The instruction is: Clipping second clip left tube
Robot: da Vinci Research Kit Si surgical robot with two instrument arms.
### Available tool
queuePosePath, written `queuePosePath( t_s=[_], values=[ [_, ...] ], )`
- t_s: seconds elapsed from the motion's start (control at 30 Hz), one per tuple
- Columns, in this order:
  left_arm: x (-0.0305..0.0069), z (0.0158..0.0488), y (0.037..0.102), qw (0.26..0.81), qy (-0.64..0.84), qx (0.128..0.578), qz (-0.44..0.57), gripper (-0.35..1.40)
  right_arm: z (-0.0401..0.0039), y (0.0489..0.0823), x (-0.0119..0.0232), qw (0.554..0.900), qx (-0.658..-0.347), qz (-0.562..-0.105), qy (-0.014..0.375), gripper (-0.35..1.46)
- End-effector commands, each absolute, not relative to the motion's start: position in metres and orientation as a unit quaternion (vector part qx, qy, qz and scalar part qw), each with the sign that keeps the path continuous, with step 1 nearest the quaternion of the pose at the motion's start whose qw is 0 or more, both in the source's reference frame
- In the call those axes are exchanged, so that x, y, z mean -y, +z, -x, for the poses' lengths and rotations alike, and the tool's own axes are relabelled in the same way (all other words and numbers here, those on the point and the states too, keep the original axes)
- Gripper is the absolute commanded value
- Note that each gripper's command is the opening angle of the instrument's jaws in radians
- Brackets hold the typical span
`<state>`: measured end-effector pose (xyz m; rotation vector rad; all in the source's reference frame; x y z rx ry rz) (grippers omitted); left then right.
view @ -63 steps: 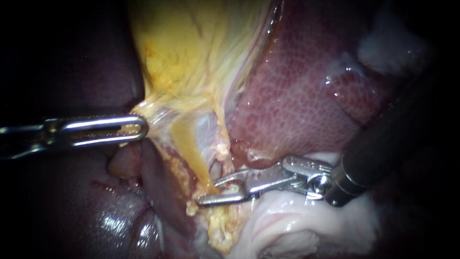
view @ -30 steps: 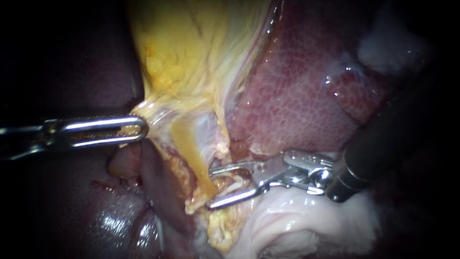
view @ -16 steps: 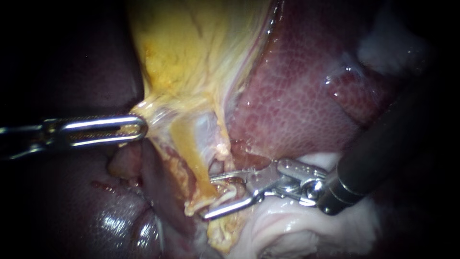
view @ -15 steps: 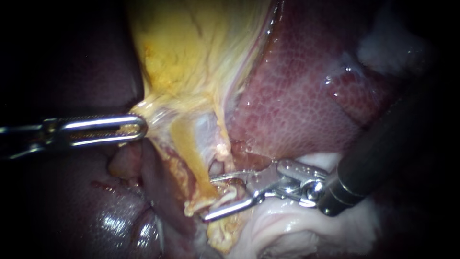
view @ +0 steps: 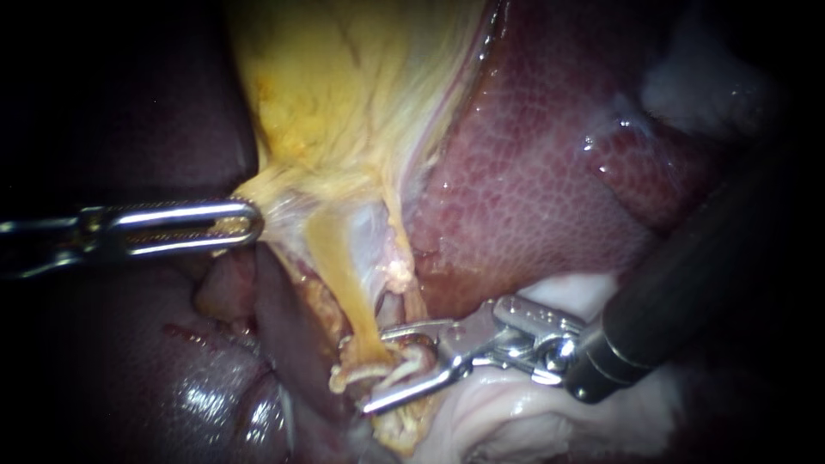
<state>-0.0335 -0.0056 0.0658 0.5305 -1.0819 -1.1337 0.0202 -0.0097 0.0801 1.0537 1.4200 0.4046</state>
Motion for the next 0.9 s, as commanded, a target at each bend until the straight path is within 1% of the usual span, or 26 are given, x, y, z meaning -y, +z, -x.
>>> queuePosePath(
  t_s=[0.03,0.2,0.47,0.53,0.57,0.6,0.63,0.67,0.7,0.9],
  values=[
    [0.0056,0.0336,0.0658,0.677,-0.505,0.481,-0.235,-0.35,-0.0207,0.0804,0.01,0.616,-0.615,-0.46,0.176,0.52],
    [0.0056,0.0338,0.0658,0.678,-0.505,0.48,-0.235,-0.35,-0.0224,0.0811,0.0109,0.613,-0.612,-0.47,0.17,0.52],
    [0.0057,0.0339,0.0656,0.678,-0.506,0.48,-0.235,-0.35,-0.0223,0.081,0.0107,0.61,-0.614,-0.47,0.172,0.51],
    [0.0057,0.0339,0.0656,0.678,-0.506,0.48,-0.235,-0.35,-0.0222,0.081,0.0106,0.61,-0.614,-0.47,0.172,0.47],
    [0.0057,0.0339,0.0656,0.678,-0.506,0.48,-0.235,-0.35,-0.0221,0.081,0.0105,0.61,-0.614,-0.47,0.172,0.4],
    [0.0057,0.0339,0.0656,0.678,-0.506,0.48,-0.235,-0.35,-0.0219,0.081,0.0105,0.609,-0.613,-0.474,0.171,0.21],
    [0.0057,0.0339,0.0656,0.678,-0.506,0.48,-0.235,-0.35,-0.0212,0.0809,0.0104,0.604,-0.607,-0.492,0.158,-0.07],
    [0.0057,0.0339,0.0656,0.678,-0.506,0.48,-0.235,-0.35,-0.0211,0.0809,0.0102,0.61,-0.603,-0.486,0.164,-0.28],
    [0.0057,0.0339,0.0656,0.678,-0.506,0.48,-0.235,-0.35,-0.0208,0.0808,0.01,0.614,-0.601,-0.485,0.165,-0.35],
    [0.0058,0.0339,0.0655,0.678,-0.506,0.48,-0.234,-0.35,-0.0207,0.0811,0.0099,0.614,-0.601,-0.485,0.165,-0.35]
  ],
)
